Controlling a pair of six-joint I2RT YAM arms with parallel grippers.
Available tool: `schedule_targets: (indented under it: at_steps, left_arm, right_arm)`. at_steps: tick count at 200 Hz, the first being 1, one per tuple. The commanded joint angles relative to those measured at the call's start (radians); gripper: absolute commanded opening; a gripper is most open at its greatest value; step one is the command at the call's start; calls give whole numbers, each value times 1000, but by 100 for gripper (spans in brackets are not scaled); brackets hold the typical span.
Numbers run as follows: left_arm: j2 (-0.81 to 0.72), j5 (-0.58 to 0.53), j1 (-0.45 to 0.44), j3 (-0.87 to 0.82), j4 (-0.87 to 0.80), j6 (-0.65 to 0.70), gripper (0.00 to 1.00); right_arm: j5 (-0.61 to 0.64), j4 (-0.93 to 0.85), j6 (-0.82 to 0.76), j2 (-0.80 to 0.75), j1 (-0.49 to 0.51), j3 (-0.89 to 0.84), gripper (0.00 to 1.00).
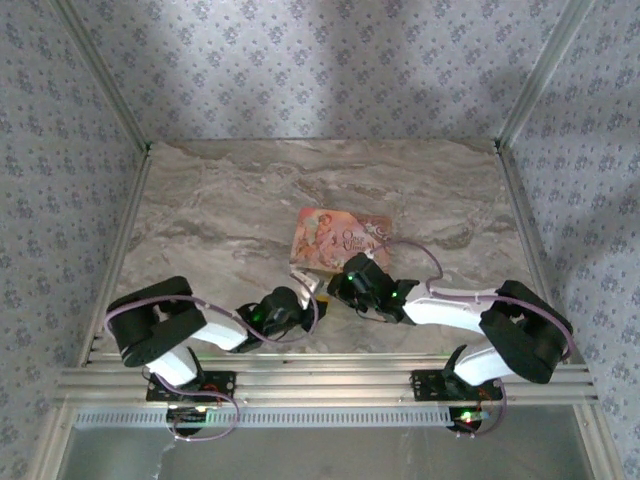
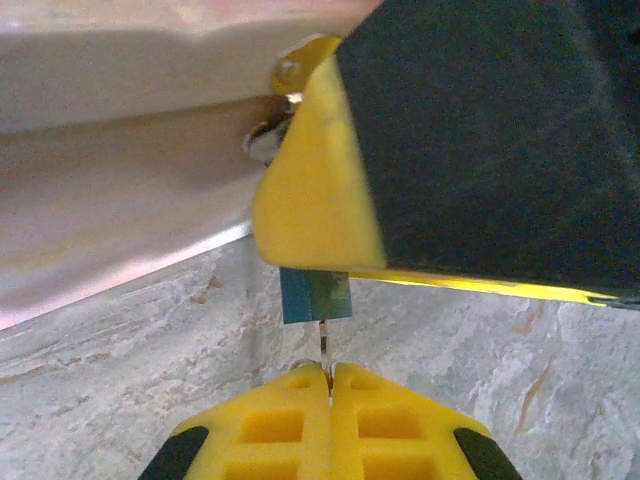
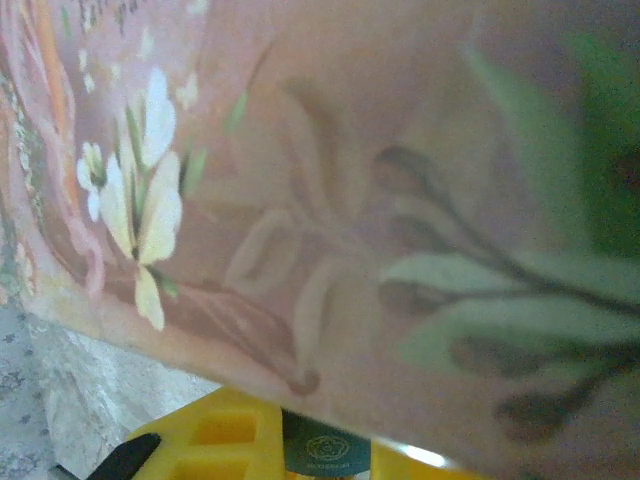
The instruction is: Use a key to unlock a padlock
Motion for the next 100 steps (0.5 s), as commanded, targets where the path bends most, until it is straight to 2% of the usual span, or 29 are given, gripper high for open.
schedule_targets:
  at_steps: [1,24,42,64,71,87,100]
  left_arm:
    - [-64,-45,-25,27,-101,145,0]
    - [-105,-78,-25,6,-118,194,0]
    - [-112,-48,-16,7,-129,194,0]
    - [-98,-10,-8,7,-105,156,0]
    - [-93,-7,-8,6,-93,139,0]
    - [-82,-5,-5,2,-74,98,0]
    - [-77,-10,-5,3,-71,76,0]
  right_arm:
    - [-53,-94,33,13,13,23,0]
    - [-64,-101,41,13,13,32,0]
    - [-70,-110,39,11,16,45,0]
    - [-66,-117,37,6,22,55,12]
    - [-61,-116,40,0,25,56,19]
    - [-41,-125,43,-28,28,52,49]
    - [-23,-151,46,-61,30,48,59]
